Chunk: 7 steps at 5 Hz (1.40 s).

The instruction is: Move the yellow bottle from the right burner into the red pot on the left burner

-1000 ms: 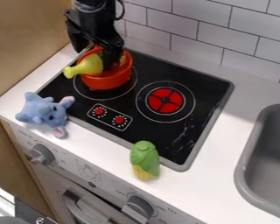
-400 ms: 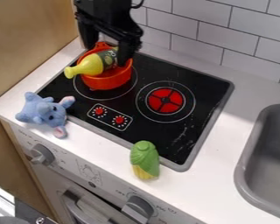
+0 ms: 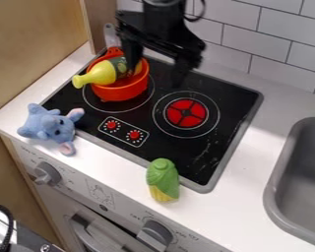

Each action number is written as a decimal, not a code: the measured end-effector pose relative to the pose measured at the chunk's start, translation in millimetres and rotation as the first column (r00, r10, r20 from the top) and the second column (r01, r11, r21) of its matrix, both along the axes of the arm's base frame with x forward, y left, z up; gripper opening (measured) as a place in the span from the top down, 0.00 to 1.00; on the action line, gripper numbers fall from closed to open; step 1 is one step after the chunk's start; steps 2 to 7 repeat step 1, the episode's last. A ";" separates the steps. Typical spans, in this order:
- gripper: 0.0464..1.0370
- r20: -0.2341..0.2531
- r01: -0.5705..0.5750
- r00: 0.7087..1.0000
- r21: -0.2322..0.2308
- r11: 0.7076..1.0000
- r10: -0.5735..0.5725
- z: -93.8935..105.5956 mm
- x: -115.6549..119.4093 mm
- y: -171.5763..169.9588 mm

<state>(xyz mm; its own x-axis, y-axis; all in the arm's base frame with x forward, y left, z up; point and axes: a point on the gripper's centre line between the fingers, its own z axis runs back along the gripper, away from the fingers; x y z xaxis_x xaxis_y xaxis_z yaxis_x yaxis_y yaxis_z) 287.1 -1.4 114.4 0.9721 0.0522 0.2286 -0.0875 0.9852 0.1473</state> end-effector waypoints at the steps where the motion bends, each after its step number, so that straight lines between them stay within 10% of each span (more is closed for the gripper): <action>1: 0.04 0.028 -0.031 0.999 -0.041 0.999 0.032 3.4 -3.0 -19.3; 7: 0.04 0.028 -0.031 0.999 -0.041 0.999 0.032 3.4 -3.0 -19.3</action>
